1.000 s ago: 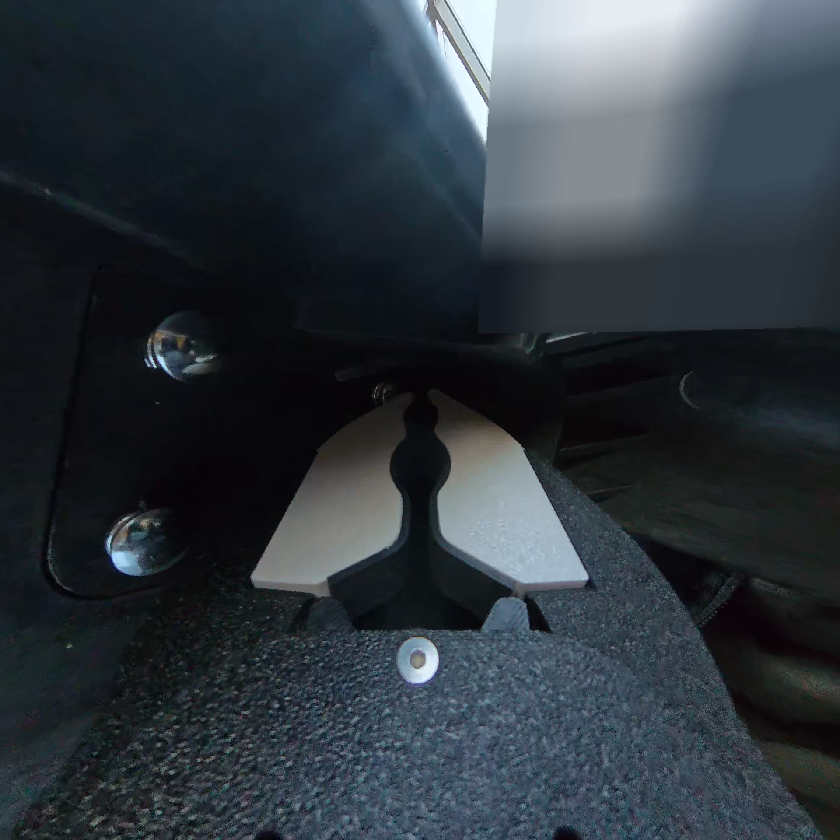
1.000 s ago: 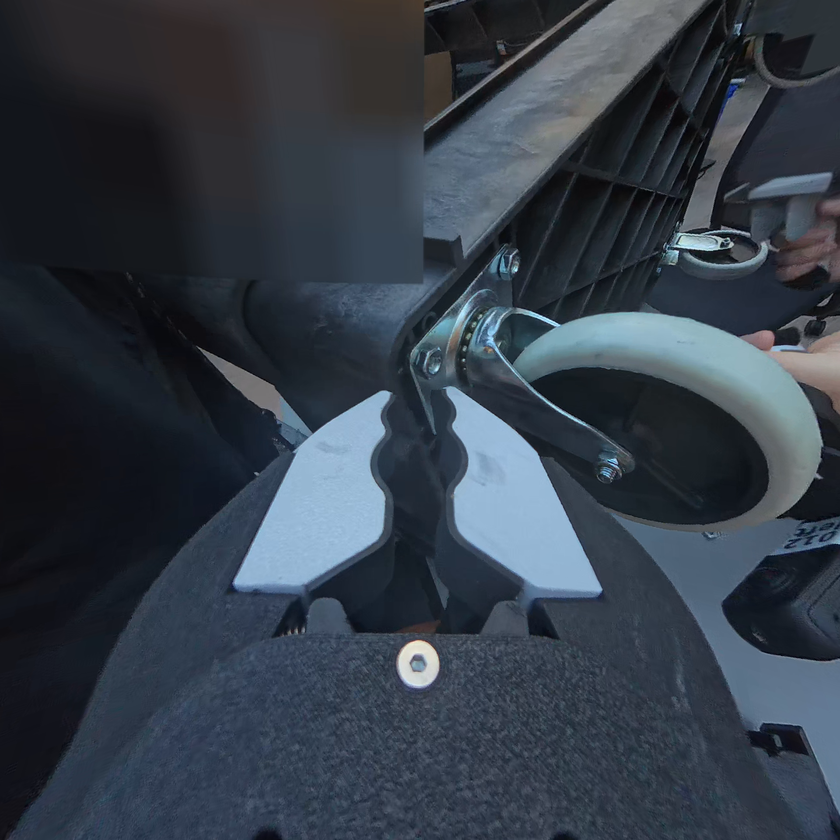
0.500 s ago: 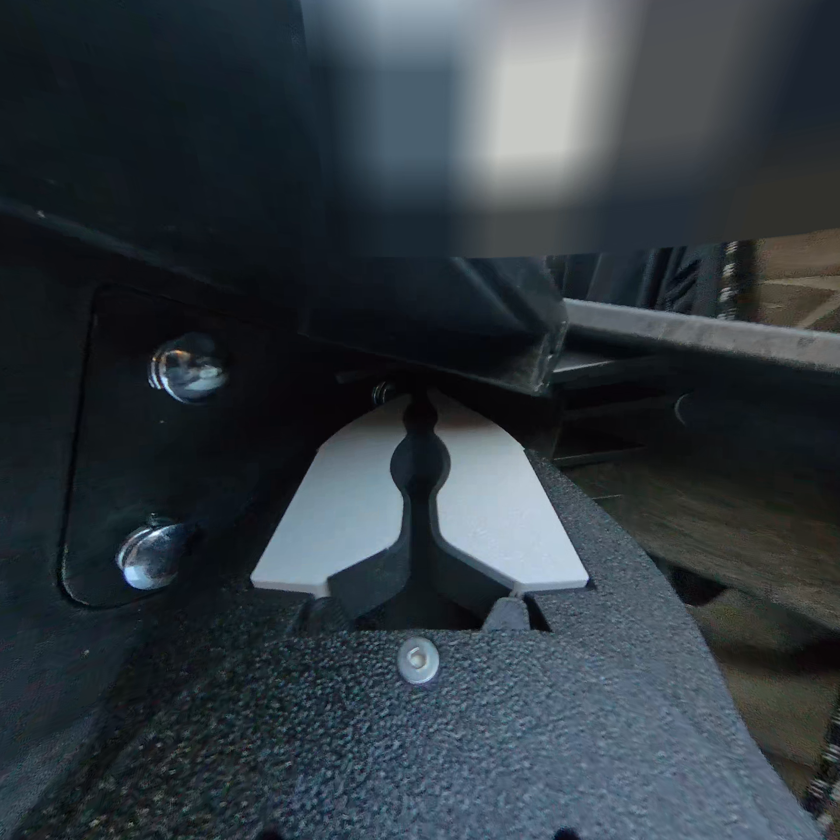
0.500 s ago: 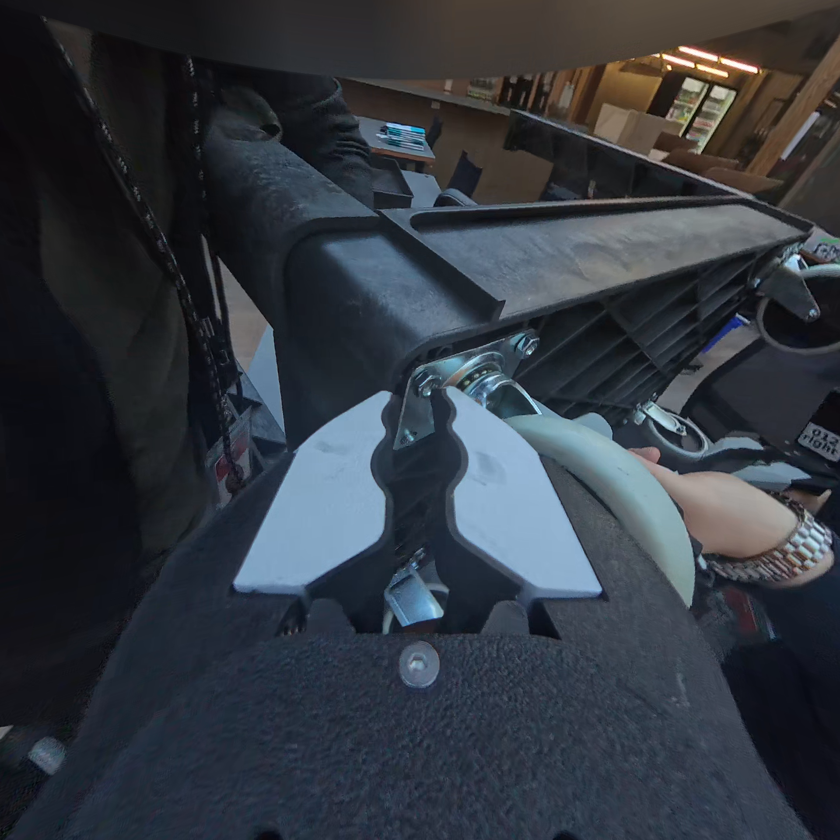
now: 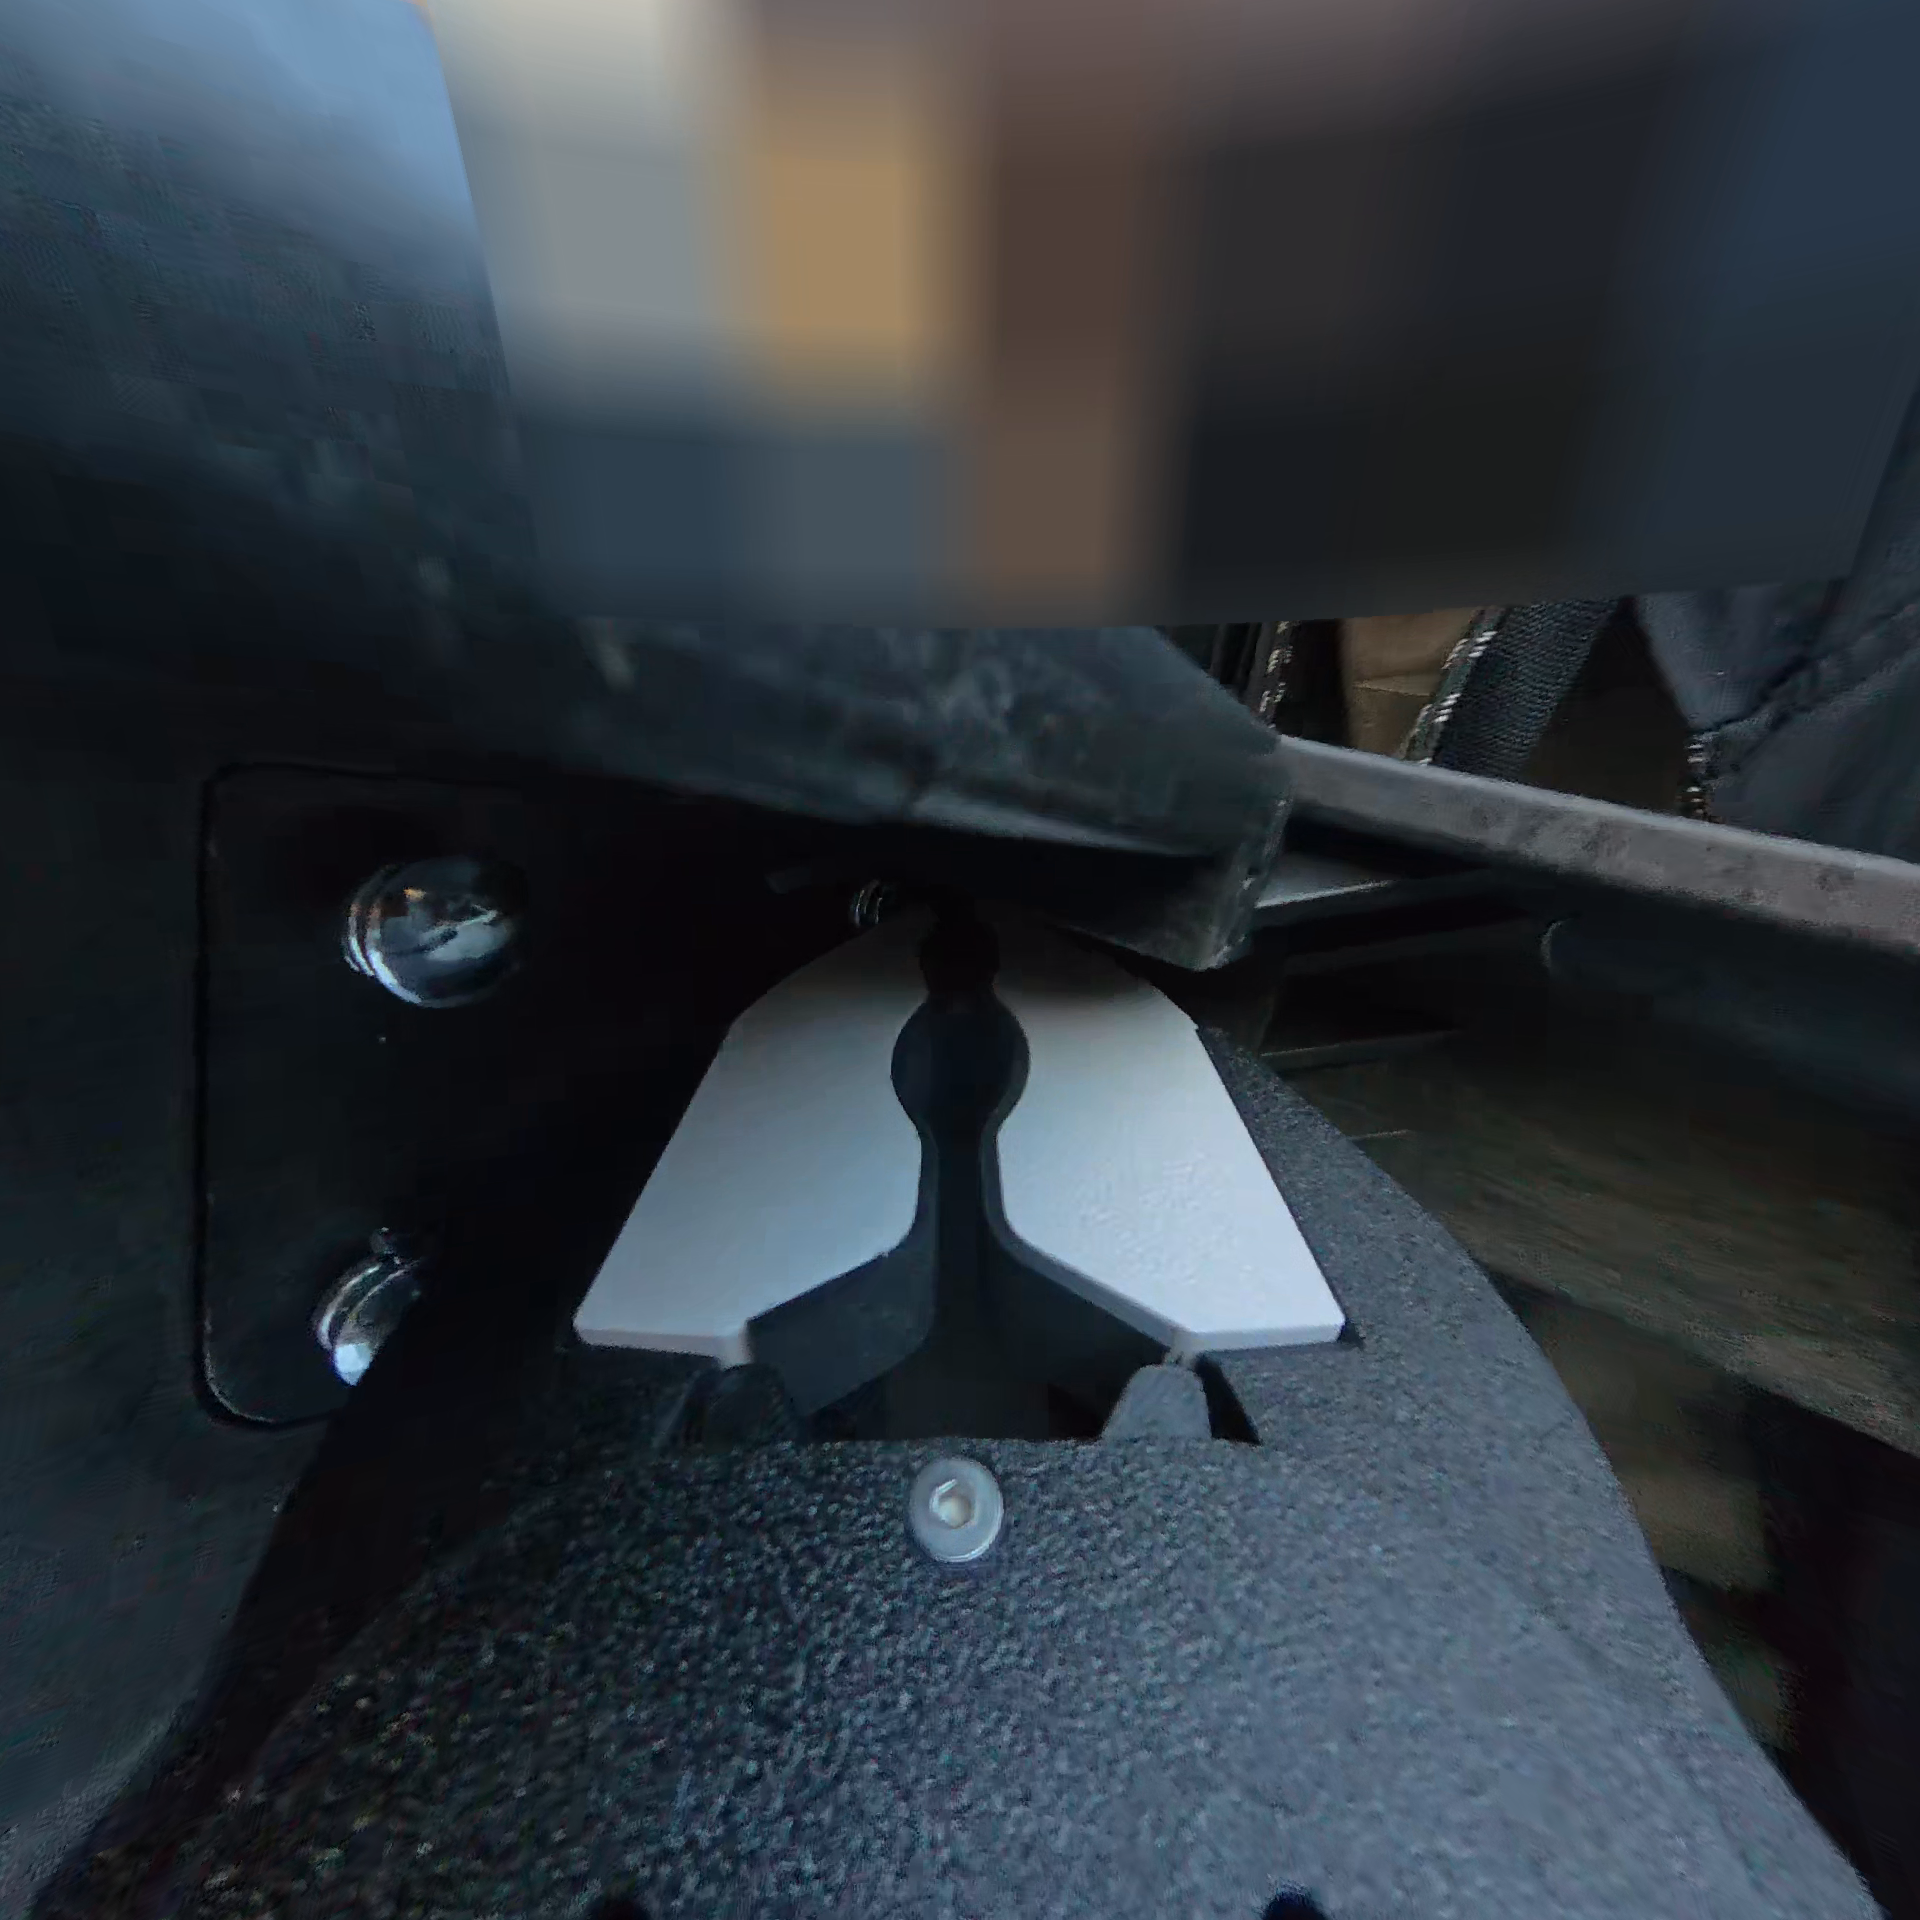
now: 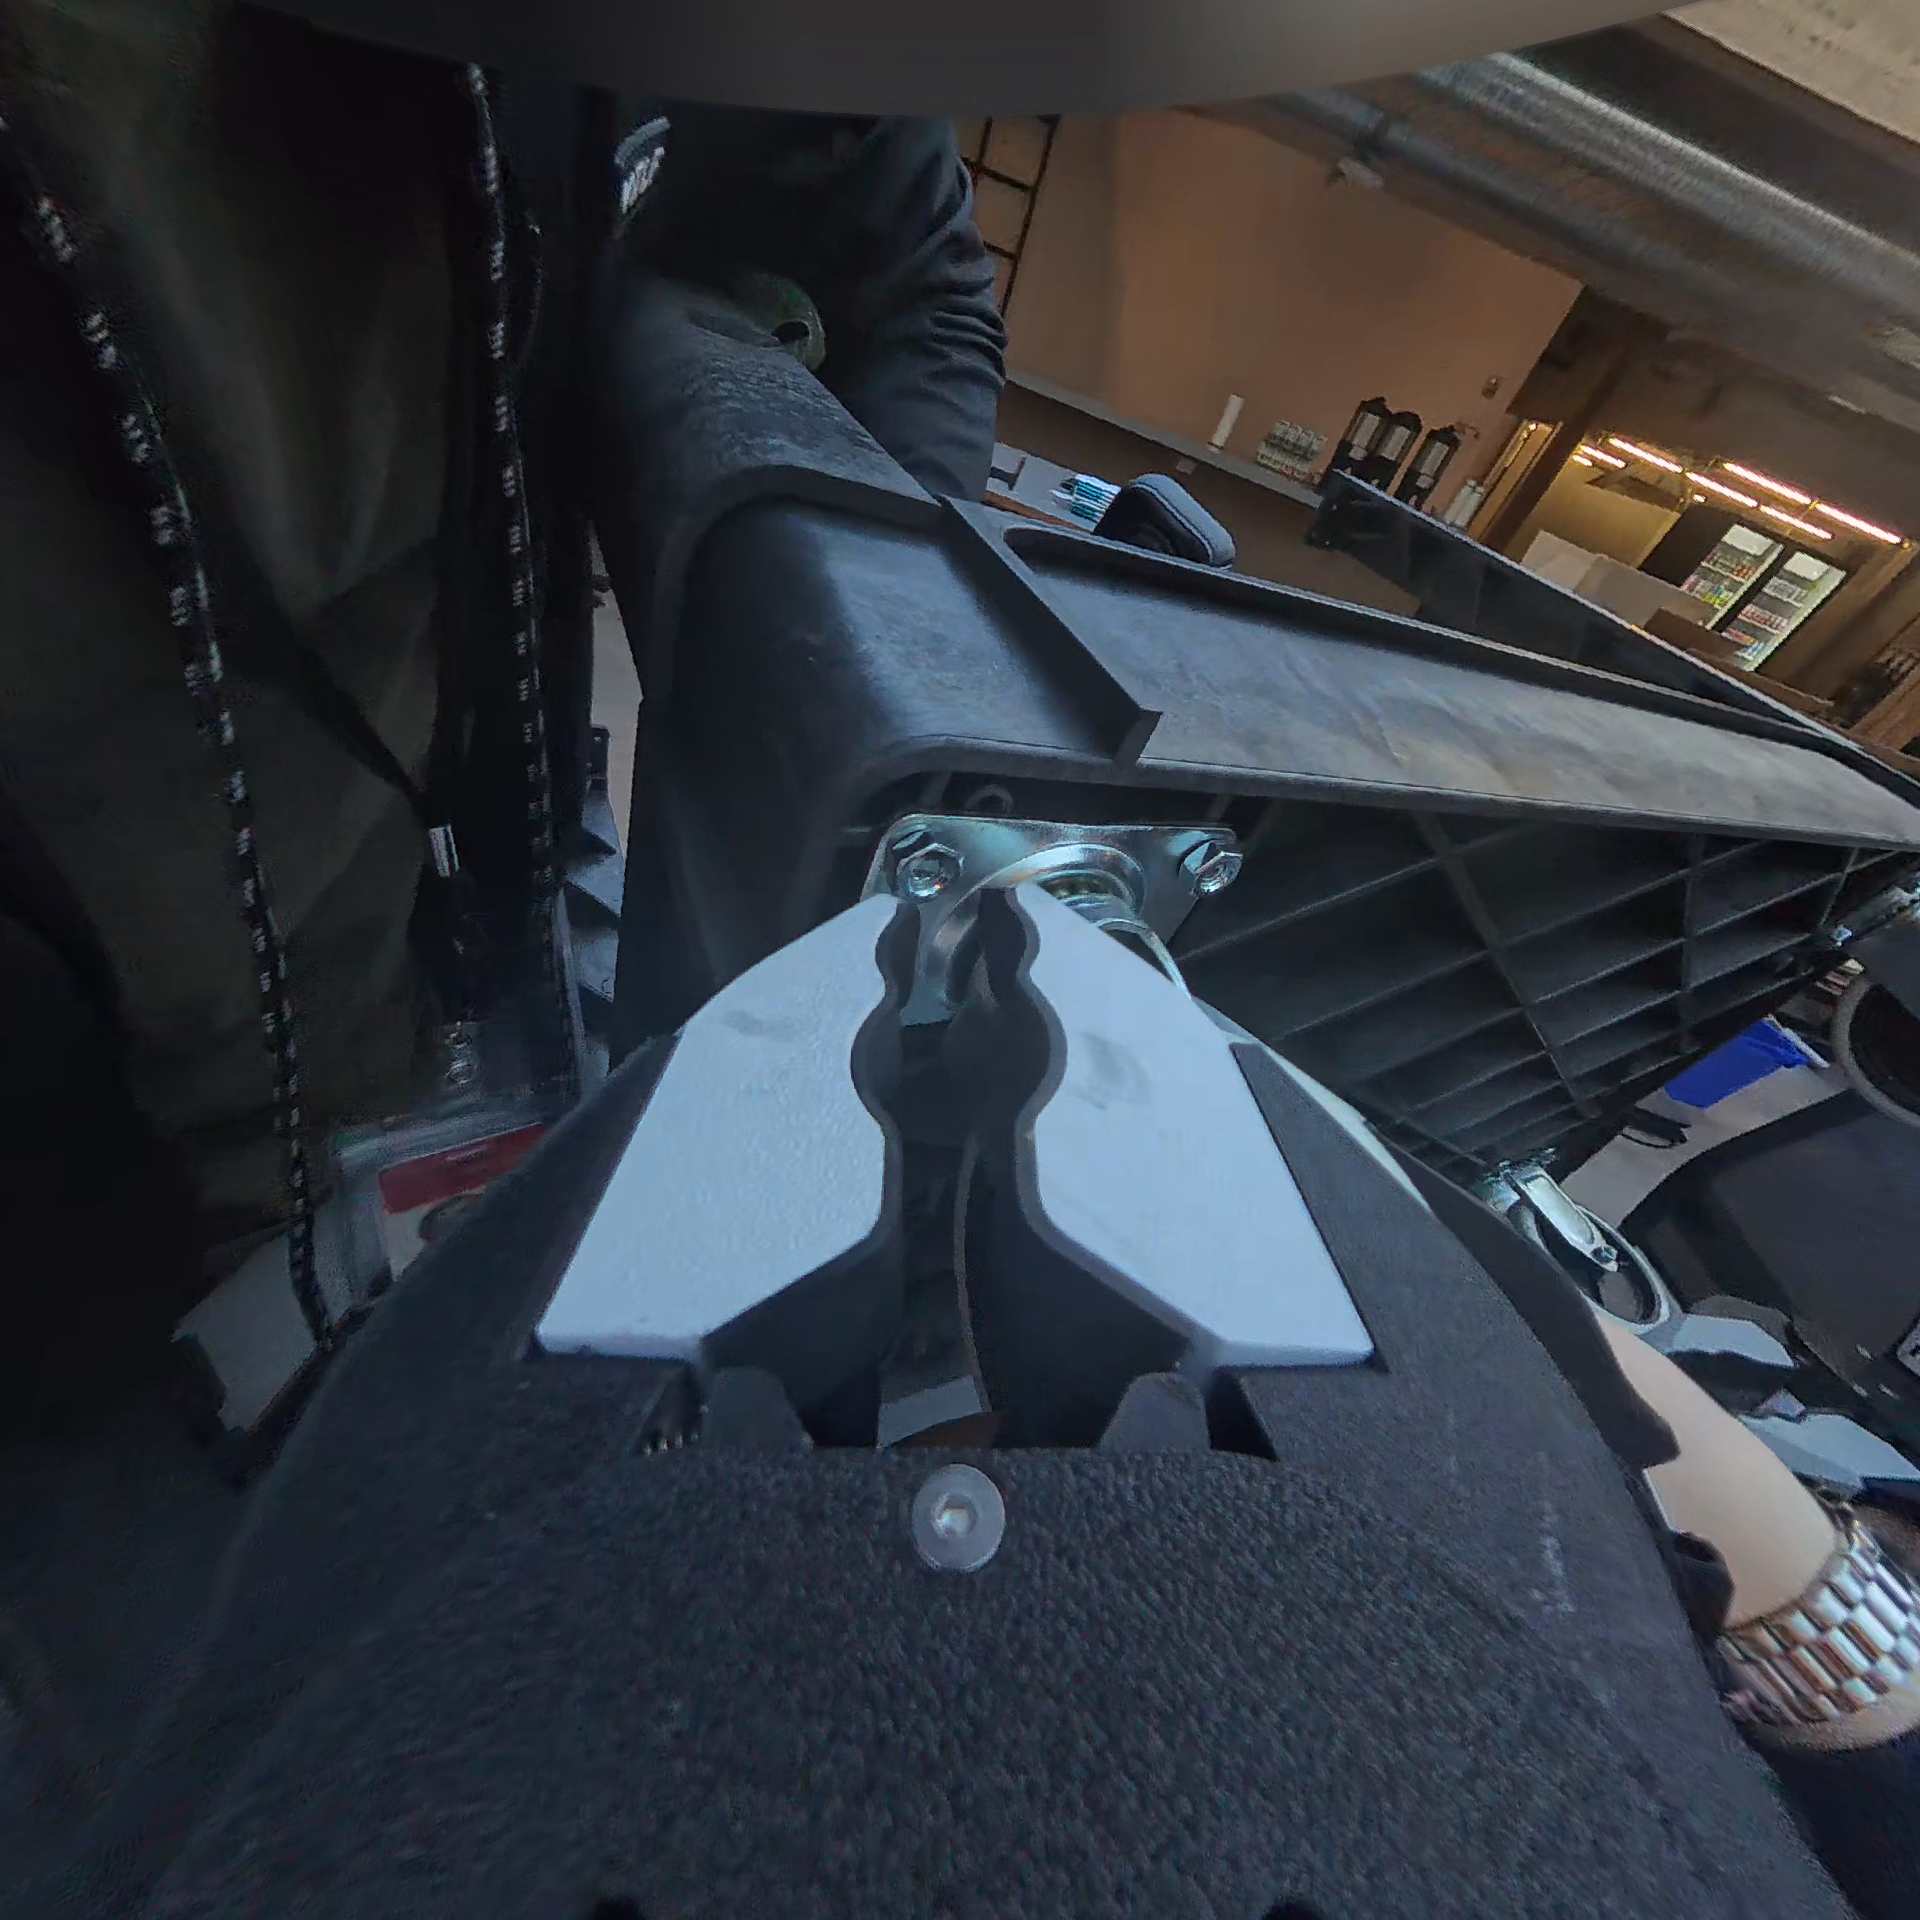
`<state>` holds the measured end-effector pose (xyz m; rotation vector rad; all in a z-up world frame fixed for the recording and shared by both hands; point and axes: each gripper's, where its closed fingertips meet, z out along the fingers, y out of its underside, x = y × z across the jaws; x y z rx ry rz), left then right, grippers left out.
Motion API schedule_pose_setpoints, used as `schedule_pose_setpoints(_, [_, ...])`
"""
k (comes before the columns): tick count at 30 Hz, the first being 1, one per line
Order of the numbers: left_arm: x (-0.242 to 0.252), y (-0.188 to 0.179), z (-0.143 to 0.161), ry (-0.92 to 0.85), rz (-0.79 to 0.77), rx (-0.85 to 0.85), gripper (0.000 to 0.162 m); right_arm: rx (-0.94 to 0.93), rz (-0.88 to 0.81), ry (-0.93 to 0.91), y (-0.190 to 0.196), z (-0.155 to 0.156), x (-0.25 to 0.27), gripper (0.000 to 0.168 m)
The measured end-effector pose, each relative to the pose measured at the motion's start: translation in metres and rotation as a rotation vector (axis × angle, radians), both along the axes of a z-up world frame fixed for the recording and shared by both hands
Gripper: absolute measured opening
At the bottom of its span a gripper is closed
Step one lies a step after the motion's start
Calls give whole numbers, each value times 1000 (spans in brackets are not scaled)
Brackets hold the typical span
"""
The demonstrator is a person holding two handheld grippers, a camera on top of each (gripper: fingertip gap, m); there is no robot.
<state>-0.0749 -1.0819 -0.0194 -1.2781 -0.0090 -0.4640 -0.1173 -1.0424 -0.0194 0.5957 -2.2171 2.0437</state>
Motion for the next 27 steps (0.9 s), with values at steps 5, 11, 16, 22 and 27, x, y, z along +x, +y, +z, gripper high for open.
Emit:
schedule_pose_setpoints(5, [6, -6, -1, 26, -4, -5, 0, 28, 42, -17, -9, 1, 7, 19])
schedule_pose_setpoints(11, [8, -8, -1, 8, 2, -26, 0, 103, 98, -39, -16, -5, 18, 17])
schedule_pose_setpoints(16, [8, -8, 0, 25, -2, -17, 0, 131, 100, -60, -17, -4, 18, 16])
schedule_pose_setpoints(22, [9, -8, 0, 31, -3, -13, 0, 160, 111, -80, -18, -3, 18, 14])
schedule_pose_setpoints(27, [7, -7, 0, 27, -4, -17, 0, 172, 124, -88, -17, -3, 16, 15])
